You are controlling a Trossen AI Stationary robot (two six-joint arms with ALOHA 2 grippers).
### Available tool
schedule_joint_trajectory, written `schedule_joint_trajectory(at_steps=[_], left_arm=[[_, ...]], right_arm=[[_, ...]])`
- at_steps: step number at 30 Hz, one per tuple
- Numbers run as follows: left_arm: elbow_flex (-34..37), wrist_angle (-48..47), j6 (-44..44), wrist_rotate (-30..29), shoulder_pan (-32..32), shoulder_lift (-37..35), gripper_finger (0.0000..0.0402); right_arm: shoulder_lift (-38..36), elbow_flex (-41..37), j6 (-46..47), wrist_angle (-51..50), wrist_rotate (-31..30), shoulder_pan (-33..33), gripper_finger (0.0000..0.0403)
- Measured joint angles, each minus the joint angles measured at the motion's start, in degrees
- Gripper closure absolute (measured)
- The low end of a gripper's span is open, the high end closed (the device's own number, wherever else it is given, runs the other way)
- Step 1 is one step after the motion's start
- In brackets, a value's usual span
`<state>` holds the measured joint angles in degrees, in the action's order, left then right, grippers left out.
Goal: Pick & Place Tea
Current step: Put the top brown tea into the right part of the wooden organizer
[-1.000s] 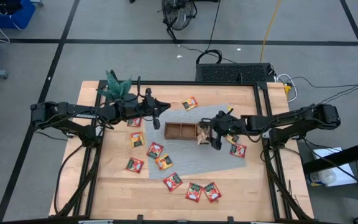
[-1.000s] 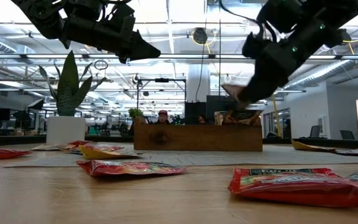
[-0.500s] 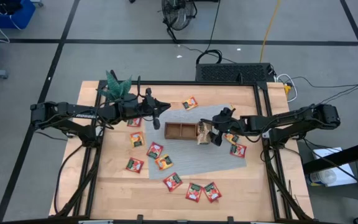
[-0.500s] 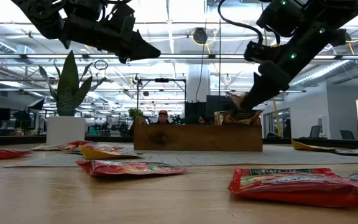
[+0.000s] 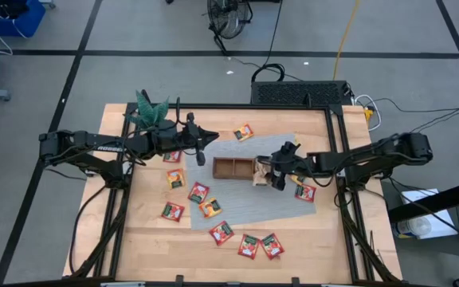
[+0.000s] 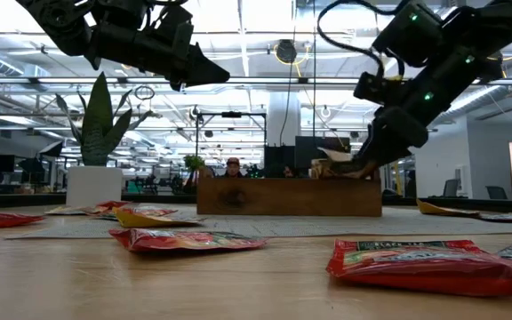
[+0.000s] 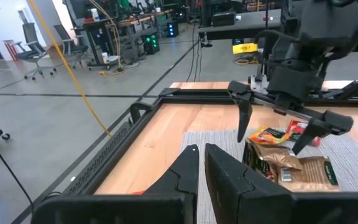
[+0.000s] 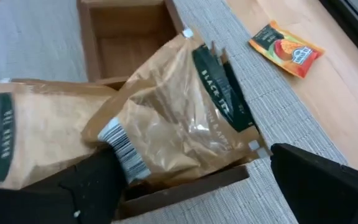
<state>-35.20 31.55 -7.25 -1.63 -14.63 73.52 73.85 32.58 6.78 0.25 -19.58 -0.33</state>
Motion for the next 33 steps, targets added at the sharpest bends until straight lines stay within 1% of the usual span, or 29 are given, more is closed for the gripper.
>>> schedule_joint_trajectory(at_steps=[6,13,17,21,23,25,27,29,32,33], left_arm=[[0.0,0.02,0.0,0.01,-0.01,0.0,0.0366],[0.0,0.02,0.0,0.01,0.0,0.0,0.0366],[0.0,0.02,0.0,0.0,-0.02,0.0,0.0366],[0.0,0.0,0.0,0.01,0.0,0.0,0.0366],[0.0,0.0,0.0,0.0,0.0,0.0,0.0366],[0.0,0.0,0.0,0.0,0.0,0.0,0.0366],[0.0,0.0,0.0,0.0,0.0,0.0,0.0366],[0.0,0.0,0.0,0.02,0.0,0.0,0.0366],[0.0,0.0,0.0,0.0,0.0,0.0,0.0366],[0.0,0.0,0.0,0.0,0.0,0.0,0.0366]], right_arm=[[-1.81,-0.07,-0.56,-0.33,-0.45,0.85,0.0037],[-5.48,-0.07,-1.49,-1.7,-1.39,0.85,0.0037],[-8.13,-0.07,-1.99,-0.75,-1.37,0.85,0.0037],[-10.56,0.32,-6.77,2.23,-1.28,1.09,0.0041],[-10.77,2.19,-10.18,0.81,-1.3,1.56,0.0057],[-10.4,5.04,-12.17,-2.15,-1.28,2.12,0.0089],[-9.2,8.44,-13.78,-5.1,-1.26,2.58,0.0139],[-7.96,11.61,-15.05,-9.2,-1.23,2.75,0.0205],[-5.34,15.79,-17.06,-15.15,-1.17,2.73,0.0336],[-4.34,16.7,-18.18,-16.99,-1.17,2.71,0.0368]])
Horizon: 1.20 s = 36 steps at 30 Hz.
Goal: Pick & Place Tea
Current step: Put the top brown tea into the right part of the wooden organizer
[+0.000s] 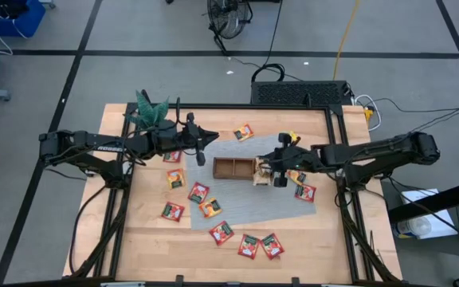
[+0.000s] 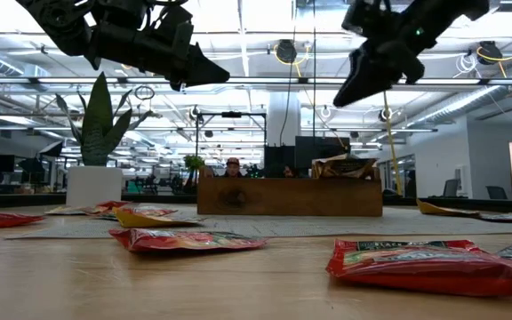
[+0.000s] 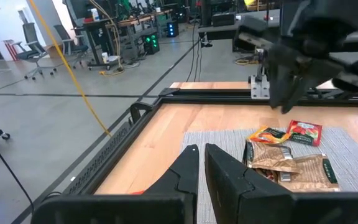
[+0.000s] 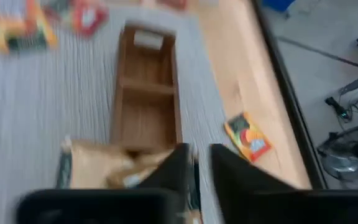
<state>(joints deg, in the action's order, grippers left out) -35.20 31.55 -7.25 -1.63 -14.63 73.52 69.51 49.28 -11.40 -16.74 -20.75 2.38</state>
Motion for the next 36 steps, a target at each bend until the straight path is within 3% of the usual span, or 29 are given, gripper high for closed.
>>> schedule_joint_trajectory(at_steps=[4,14,28,33,36], left_arm=[[0.0,0.0,0.0,0.0,-0.02,0.0,0.0366],[0.0,-0.02,0.0,0.0,0.0,0.0,0.0366],[0.0,-0.02,0.0,0.0,0.0,0.0,0.0366],[0.0,-0.02,0.0,0.0,0.0,0.0,0.0366],[0.0,-0.02,0.02,0.0,0.0,0.0,0.0366]], right_arm=[[4.19,0.92,-1.77,-4.74,1.72,-0.49,0.0399],[11.56,0.96,1.13,-6.84,4.53,-1.28,0.0403],[8.66,0.96,2.66,-6.59,3.14,-1.14,0.0403],[9.88,0.96,3.23,-5.07,10.11,-1.17,0.0403],[10.76,0.95,3.25,-4.55,10.69,-1.14,0.0403]])
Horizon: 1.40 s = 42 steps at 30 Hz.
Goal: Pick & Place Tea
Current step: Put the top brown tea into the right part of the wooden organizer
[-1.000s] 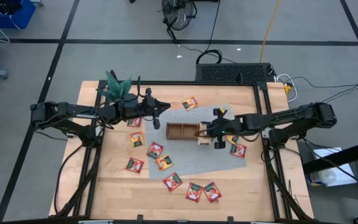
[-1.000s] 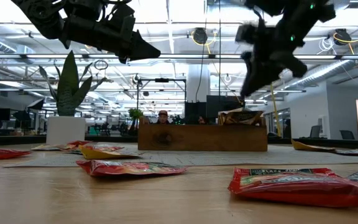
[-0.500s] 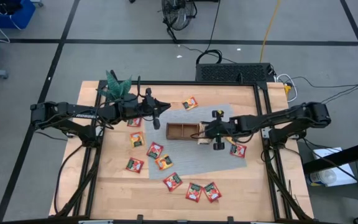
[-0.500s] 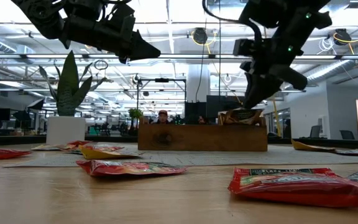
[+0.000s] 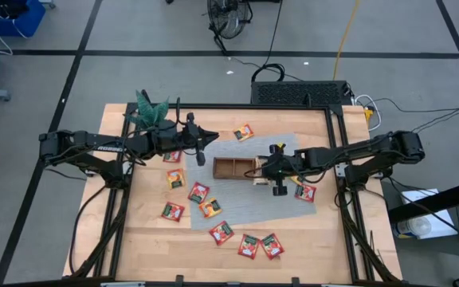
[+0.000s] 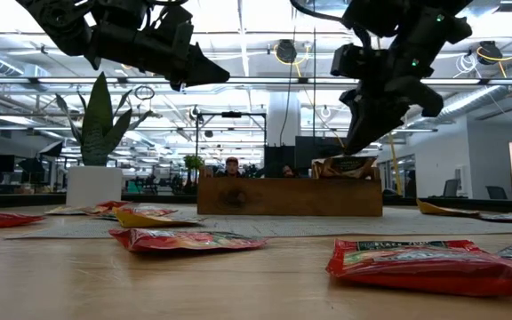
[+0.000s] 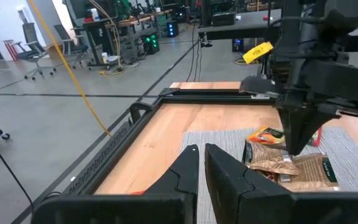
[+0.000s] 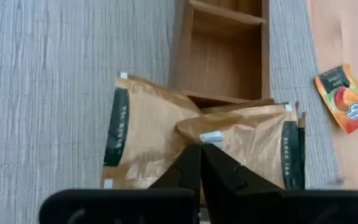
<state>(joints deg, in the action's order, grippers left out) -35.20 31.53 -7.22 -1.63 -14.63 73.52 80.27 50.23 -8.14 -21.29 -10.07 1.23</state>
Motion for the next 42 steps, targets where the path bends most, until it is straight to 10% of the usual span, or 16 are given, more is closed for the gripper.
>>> schedule_joint_trajectory(at_steps=[42], left_arm=[[0.0,0.02,-0.02,0.0,0.0,0.0,0.0366]], right_arm=[[5.3,-0.01,-1.57,1.74,4.03,-3.17,0.0403]])
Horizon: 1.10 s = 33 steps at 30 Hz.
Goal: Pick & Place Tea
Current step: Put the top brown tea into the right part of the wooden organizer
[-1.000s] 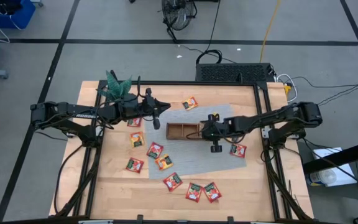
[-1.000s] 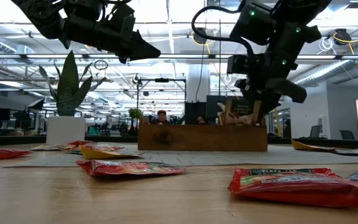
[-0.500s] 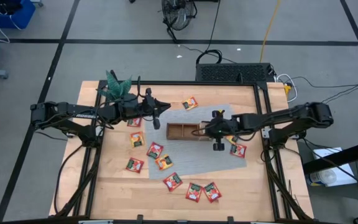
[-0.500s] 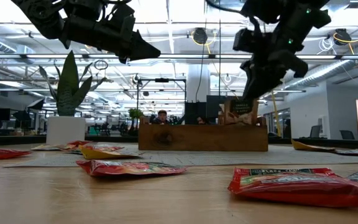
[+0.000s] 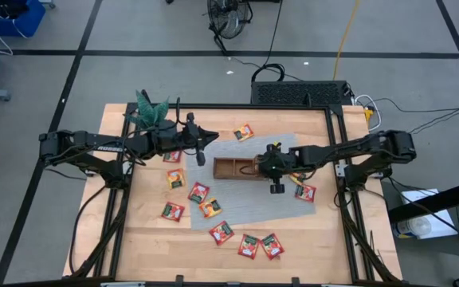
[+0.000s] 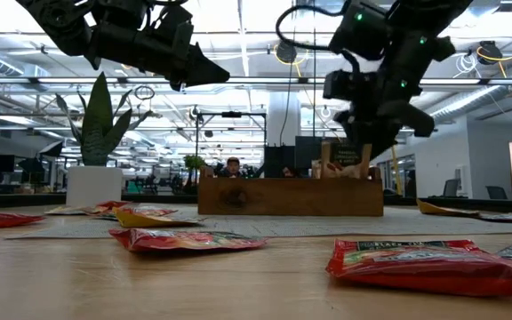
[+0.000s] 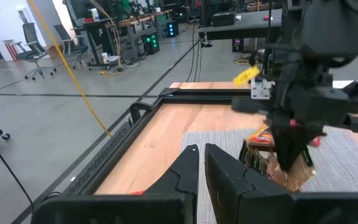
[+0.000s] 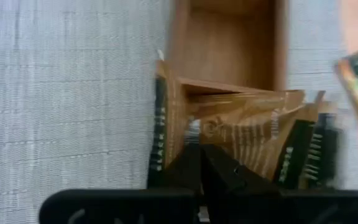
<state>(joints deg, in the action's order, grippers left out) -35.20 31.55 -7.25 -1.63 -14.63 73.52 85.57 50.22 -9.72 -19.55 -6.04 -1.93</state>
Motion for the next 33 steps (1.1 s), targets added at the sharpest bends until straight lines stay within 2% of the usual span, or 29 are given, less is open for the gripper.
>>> schedule_joint_trajectory(at_steps=[8,24,30,31,33], left_arm=[[0.0,0.0,0.0,0.0,0.0,0.0,0.0366],[0.0,0.0,0.0,0.0,0.0,0.0,0.0366],[0.0,-0.01,0.0,0.02,0.02,0.0,0.0366],[0.0,0.0,0.0,0.0,0.0,0.0,0.0366],[0.0,-0.02,0.0,0.0,0.02,0.0,0.0366]], right_arm=[[1.76,0.09,1.02,-0.26,0.15,0.13,0.0403],[-7.01,-0.02,1.57,-1.77,-1.77,0.14,0.0403],[-11.68,-0.04,2.27,-1.77,-6.4,1.67,0.0403],[-12.69,-0.02,2.69,-1.5,-5.73,2.11,0.0403],[-14.12,-0.01,4.03,-0.6,-0.47,2.9,0.0403]])
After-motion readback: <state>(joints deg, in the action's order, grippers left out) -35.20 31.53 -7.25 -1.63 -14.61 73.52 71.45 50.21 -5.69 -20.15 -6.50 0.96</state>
